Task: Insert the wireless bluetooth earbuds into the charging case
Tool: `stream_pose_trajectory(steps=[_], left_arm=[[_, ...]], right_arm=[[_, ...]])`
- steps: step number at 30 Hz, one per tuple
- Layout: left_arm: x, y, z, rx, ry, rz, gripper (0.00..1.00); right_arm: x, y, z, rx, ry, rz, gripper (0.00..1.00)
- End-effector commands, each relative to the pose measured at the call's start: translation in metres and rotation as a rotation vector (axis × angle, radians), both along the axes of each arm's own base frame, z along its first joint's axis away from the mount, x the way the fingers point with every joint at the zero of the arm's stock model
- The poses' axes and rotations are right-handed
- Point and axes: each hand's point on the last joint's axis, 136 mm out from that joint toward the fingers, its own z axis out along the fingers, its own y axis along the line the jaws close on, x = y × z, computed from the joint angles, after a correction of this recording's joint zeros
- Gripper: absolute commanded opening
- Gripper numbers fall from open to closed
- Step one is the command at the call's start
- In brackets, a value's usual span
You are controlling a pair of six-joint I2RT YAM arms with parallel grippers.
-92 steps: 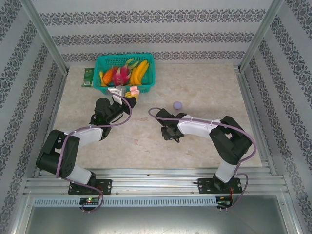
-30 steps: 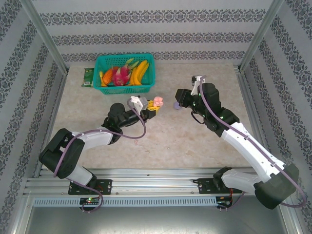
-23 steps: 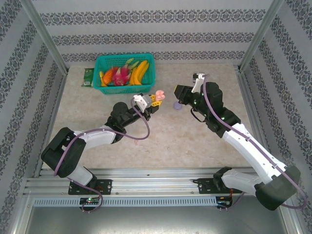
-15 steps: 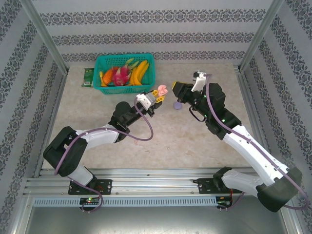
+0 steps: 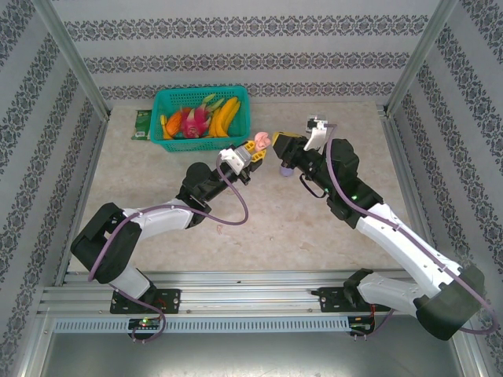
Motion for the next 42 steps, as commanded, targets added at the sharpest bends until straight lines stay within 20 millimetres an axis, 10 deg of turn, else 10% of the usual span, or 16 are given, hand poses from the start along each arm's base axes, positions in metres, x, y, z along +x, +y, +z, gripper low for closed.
stream_pose_trajectory(steps=[1,29,42], left_arm=[[-0.012,-0.006,0.035,-0.071,-0.073,-0.038,0.0],[-0.03,-0.007,0.05,-0.09,-0.086,-0.093,0.0],[-0.029,-0.01,0.042,-0.082,-0.066,-0.101,0.0]], right_arm=[[0.001,0.005,0.004,0.009,-0.043,-0.001,0.18],[0.012,0.012,-0.022,-0.008,0.02,-0.01,0.17],[-0.007,-0.003,0.003,0.034,-0.031,-0.015,0.17]])
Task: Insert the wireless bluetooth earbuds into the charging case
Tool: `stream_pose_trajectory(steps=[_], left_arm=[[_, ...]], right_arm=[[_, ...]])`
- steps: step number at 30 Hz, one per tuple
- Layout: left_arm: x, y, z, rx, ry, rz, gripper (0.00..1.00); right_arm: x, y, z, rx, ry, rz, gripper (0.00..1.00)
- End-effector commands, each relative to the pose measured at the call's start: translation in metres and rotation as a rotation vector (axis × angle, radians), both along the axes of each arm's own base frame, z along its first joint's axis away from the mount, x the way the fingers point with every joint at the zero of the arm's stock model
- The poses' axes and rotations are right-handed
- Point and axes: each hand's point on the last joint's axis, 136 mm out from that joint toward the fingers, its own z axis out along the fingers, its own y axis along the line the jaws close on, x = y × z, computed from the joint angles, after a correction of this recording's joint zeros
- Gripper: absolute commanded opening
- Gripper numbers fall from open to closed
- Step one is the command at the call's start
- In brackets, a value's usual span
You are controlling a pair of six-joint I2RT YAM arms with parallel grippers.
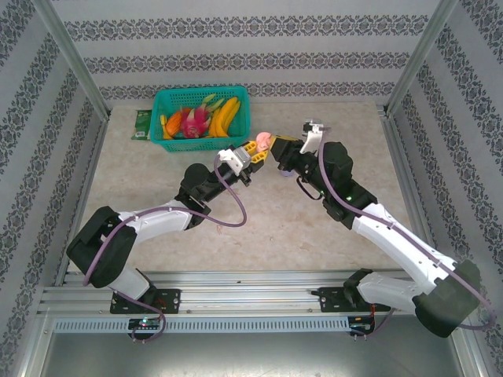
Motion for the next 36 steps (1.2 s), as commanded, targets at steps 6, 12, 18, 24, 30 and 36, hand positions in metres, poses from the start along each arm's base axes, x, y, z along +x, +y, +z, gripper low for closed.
stream_pose_trajectory(steps=[6,12,18,24,30,36], left_arm=[[-0.017,-0.008,0.025,-0.051,-0.044,-0.071,0.0],[-0.021,-0.01,0.023,-0.047,-0.037,-0.084,0.0],[-0.023,-0.012,0.024,-0.049,-0.037,-0.095,0.0],[-0.025,-0.012,0.027,-0.056,-0.042,-0.099,0.0],[-0.025,-0.013,0.027,-0.055,-0.041,-0.099,0.0],[-0.024,-0.012,0.029,-0.056,-0.042,-0.094,0.0]], right_arm=[[-0.012,-0.008,0.024,0.056,-0.053,-0.007,0.16],[-0.01,-0.004,0.022,0.06,-0.045,0.003,0.16],[-0.006,0.0,0.02,0.057,-0.038,0.009,0.16],[-0.005,0.001,0.015,0.053,-0.026,0.01,0.16],[-0.004,0.003,0.01,0.051,-0.012,0.017,0.15],[-0.008,0.004,0.002,0.046,0.002,0.028,0.15]])
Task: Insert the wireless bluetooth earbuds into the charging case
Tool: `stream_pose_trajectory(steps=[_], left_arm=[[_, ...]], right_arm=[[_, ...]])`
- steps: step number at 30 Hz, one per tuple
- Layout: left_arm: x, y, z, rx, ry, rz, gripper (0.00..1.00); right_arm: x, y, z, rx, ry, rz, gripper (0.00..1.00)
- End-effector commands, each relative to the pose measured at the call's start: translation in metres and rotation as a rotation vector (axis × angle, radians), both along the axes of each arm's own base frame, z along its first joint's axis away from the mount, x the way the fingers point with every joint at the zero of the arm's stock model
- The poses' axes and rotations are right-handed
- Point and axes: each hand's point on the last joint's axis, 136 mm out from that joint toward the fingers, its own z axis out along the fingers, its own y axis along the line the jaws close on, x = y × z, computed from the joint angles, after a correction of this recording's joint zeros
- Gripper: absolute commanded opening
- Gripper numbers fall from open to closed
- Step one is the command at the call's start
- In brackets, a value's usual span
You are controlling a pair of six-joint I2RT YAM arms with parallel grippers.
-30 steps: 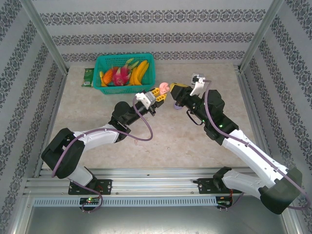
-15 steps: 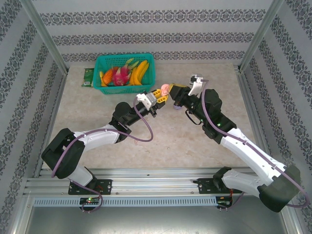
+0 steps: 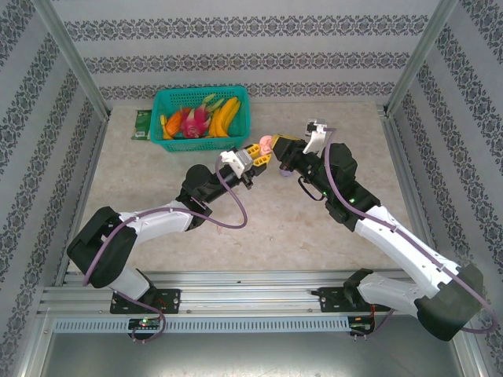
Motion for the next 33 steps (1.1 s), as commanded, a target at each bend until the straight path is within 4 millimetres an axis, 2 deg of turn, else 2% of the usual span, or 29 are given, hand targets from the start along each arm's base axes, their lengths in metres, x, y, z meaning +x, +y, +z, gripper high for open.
stream_pose_trajectory(steps=[1,18,33], left_arm=[[-0.014,-0.003,0.03,-0.051,-0.057,-0.038,0.0],[-0.011,-0.004,0.029,-0.042,-0.057,-0.031,0.0],[-0.009,-0.004,0.026,-0.036,-0.04,-0.021,0.0]], right_arm=[[-0.005,0.006,-0.005,0.013,0.006,0.03,0.15],[-0.012,0.013,-0.023,-0.024,0.043,0.06,0.14],[-0.008,0.024,-0.046,-0.173,0.091,0.062,0.14]])
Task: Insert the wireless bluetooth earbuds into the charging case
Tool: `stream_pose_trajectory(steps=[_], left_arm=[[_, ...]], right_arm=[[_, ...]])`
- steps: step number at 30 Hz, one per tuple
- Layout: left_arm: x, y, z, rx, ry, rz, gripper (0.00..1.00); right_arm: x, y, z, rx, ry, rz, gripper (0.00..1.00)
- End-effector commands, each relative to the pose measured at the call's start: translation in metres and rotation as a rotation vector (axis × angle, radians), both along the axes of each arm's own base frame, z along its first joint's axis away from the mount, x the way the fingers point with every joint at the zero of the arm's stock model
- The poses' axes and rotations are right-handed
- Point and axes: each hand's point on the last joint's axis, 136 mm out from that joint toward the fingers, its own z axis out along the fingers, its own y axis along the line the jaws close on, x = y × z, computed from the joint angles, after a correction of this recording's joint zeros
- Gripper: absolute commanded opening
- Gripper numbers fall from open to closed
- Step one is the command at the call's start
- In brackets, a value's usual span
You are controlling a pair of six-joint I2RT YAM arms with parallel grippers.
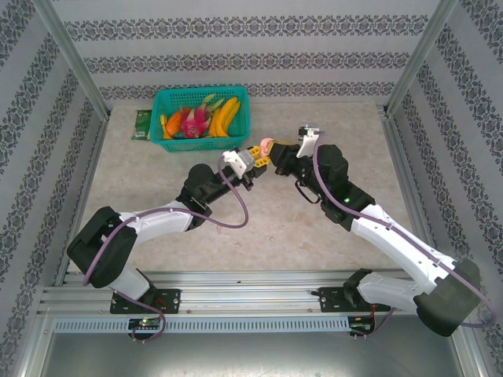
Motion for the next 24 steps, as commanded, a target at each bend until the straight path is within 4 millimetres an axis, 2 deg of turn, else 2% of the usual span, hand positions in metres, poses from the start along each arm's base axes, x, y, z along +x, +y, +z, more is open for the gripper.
stream_pose_trajectory(steps=[1,11,24], left_arm=[[-0.013,-0.003,0.04,-0.073,-0.09,-0.034,0.0],[-0.011,-0.001,0.035,-0.078,-0.076,-0.02,0.0],[-0.011,-0.001,0.023,-0.093,-0.032,-0.03,0.0]], right_arm=[[-0.008,0.014,-0.023,-0.089,0.058,0.056,0.14],[-0.005,0.011,-0.027,-0.142,0.06,0.009,0.27],[0.006,0.0,-0.002,-0.067,0.05,-0.017,0.43]])
